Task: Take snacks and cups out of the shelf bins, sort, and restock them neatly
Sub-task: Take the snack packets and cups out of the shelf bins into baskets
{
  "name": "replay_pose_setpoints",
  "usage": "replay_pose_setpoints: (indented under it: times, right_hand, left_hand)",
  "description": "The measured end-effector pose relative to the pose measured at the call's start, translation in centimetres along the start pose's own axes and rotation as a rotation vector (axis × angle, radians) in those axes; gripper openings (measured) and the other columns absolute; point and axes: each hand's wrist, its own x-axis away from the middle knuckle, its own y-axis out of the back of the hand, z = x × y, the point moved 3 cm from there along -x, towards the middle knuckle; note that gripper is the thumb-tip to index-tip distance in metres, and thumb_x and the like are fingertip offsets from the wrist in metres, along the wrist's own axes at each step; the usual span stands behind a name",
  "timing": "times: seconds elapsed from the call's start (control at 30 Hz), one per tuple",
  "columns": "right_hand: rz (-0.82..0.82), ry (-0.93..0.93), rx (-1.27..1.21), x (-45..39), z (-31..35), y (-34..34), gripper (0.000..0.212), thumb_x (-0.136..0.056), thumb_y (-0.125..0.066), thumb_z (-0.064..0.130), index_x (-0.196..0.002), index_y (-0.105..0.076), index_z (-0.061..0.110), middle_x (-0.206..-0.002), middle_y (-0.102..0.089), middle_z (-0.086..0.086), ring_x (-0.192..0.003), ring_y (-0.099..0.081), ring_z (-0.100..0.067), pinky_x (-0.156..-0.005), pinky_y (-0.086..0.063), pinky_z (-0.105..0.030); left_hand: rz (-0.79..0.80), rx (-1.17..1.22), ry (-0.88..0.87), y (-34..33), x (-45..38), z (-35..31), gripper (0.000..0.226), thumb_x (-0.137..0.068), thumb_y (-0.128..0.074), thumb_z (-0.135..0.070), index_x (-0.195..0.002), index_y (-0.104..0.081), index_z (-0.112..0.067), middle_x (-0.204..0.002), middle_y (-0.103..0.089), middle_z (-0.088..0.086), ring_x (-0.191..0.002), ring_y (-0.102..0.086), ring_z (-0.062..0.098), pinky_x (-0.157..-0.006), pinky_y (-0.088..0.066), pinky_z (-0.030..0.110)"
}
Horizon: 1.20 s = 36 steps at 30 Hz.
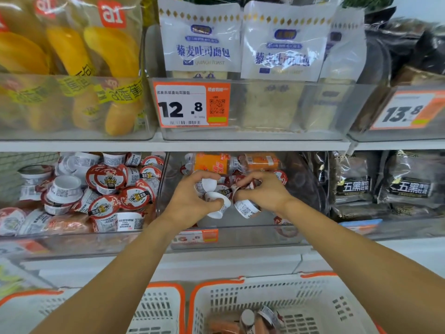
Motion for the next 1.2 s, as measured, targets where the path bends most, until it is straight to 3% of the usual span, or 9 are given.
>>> replay_pose_setpoints:
  times: [0.2, 0.4, 0.53, 0.63, 0.77, 0.93, 1.03, 1.1, 1.2]
  right_hand:
    - [-0.115, 0.116, -0.11, 5.7, 3.3, 4.7, 0.021, -0.071, -0.088, 0.008, -0.087, -0.077, 0.017, -0.095, -0.076, 0.003, -0.084, -0.073, -0.012, -0.075, -0.058, -0.023]
    - [0.068, 0.015, -0.123, 15.0, 0.6, 6.1, 0.019, -0.074, -0.088, 0.018, -0.089, -0.076, 0.02, -0.061, -0.065, 0.007, -0.05, -0.053, -0.014, -0.054, -0.045, -0.026]
    - [0.098, -0.216, -0.089, 20.8, -7.7, 2.5, 0.02, -0.073, -0.088, 0.027, -0.088, -0.076, 0.03, -0.101, -0.072, -0.016, -0.091, -0.067, -0.036, -0.079, -0.056, -0.048]
    - [0.097, -0.455, -0.157, 24.1, -15.6, -1.5, 0.018, -0.073, -0.089, 0.026, -0.088, -0.077, 0.025, -0.105, -0.071, 0.01, -0.09, -0.066, -0.004, -0.08, -0.051, -0.032]
    - [0.029, -0.628, -0.208, 26.5, -24.3, -6.6, 0.025, -0.07, -0.091, 0.031, -0.089, -0.076, 0.022, -0.124, -0.066, 0.005, -0.108, -0.063, -0.016, -0.093, -0.053, -0.039]
    - [0.139, -0.538, -0.076, 27.5, -27.8, -8.8, 0.044, -0.065, -0.091, 0.048, -0.103, -0.071, 0.042, -0.143, -0.045, 0.01, -0.125, -0.048, -0.012, -0.095, -0.046, -0.031]
    - [0.291, -0.505, -0.141, 26.8, -27.2, -7.9, 0.066, -0.068, -0.091, 0.04, -0.128, -0.063, 0.041, -0.15, -0.028, 0.015, -0.132, -0.037, -0.008, -0.101, -0.051, -0.033]
    - [0.379, -0.457, -0.091, 25.5, -24.6, -6.4, 0.068, -0.077, -0.087, 0.032, -0.138, -0.058, 0.035, -0.153, -0.039, 0.009, -0.131, -0.045, -0.01, -0.101, -0.052, -0.031]
    - [0.38, -0.278, 0.094, 22.3, -18.7, -2.7, 0.053, -0.089, -0.075, 0.025, -0.139, -0.057, 0.027, -0.135, -0.058, 0.014, -0.106, -0.059, 0.001, -0.09, -0.054, -0.021]
  left_hand:
    - [-0.064, 0.02, -0.13, -1.1, 4.1, -5.5, 0.049, -0.069, -0.087, -0.014, -0.102, -0.066, -0.045, -0.119, -0.051, -0.019, -0.111, -0.058, 0.011, -0.097, -0.049, 0.03]
    - [0.126, 0.065, -0.019, -4.3, 12.7, -5.5, 0.045, -0.073, -0.084, -0.014, -0.106, -0.068, -0.041, -0.126, -0.047, -0.016, -0.111, -0.06, 0.019, -0.085, -0.053, 0.03]
    - [0.27, -0.027, 0.181, -8.4, 19.7, 0.2, 0.049, -0.073, -0.083, -0.02, -0.107, -0.064, -0.049, -0.126, -0.045, -0.021, -0.108, -0.057, 0.005, -0.08, -0.049, 0.012]
    - [0.365, -0.058, 0.335, -11.8, 23.9, 5.2, 0.045, -0.073, -0.082, -0.021, -0.103, -0.063, -0.049, -0.126, -0.046, -0.019, -0.104, -0.049, -0.016, -0.077, -0.039, 0.0]
    - [0.411, -0.087, 0.504, -15.4, 27.5, 11.5, 0.051, -0.063, -0.078, -0.034, -0.109, -0.062, -0.048, -0.121, -0.055, 0.005, -0.08, -0.06, 0.014, -0.066, -0.051, 0.021]
    - [0.45, -0.133, 0.452, -16.7, 29.1, 16.6, 0.077, -0.064, -0.075, -0.015, -0.131, -0.053, -0.047, -0.139, -0.046, -0.002, -0.098, -0.066, 0.029, -0.068, -0.059, 0.031]
    - [0.42, -0.147, 0.385, -15.7, 27.4, 11.8, 0.078, -0.071, -0.084, -0.011, -0.127, -0.05, -0.051, -0.131, -0.051, -0.025, -0.112, -0.06, -0.001, -0.08, -0.051, 0.011]
    - [0.383, -0.139, 0.298, -15.0, 25.5, 9.0, 0.066, -0.076, -0.083, -0.003, -0.12, -0.055, -0.043, -0.114, -0.056, -0.038, -0.108, -0.05, -0.023, -0.082, -0.038, -0.004]
    - [0.262, -0.162, 0.305, -12.7, 21.9, 5.4, 0.06, -0.088, -0.074, -0.022, -0.139, -0.045, -0.035, -0.127, -0.05, -0.025, -0.117, -0.053, -0.005, -0.091, -0.043, 0.004]
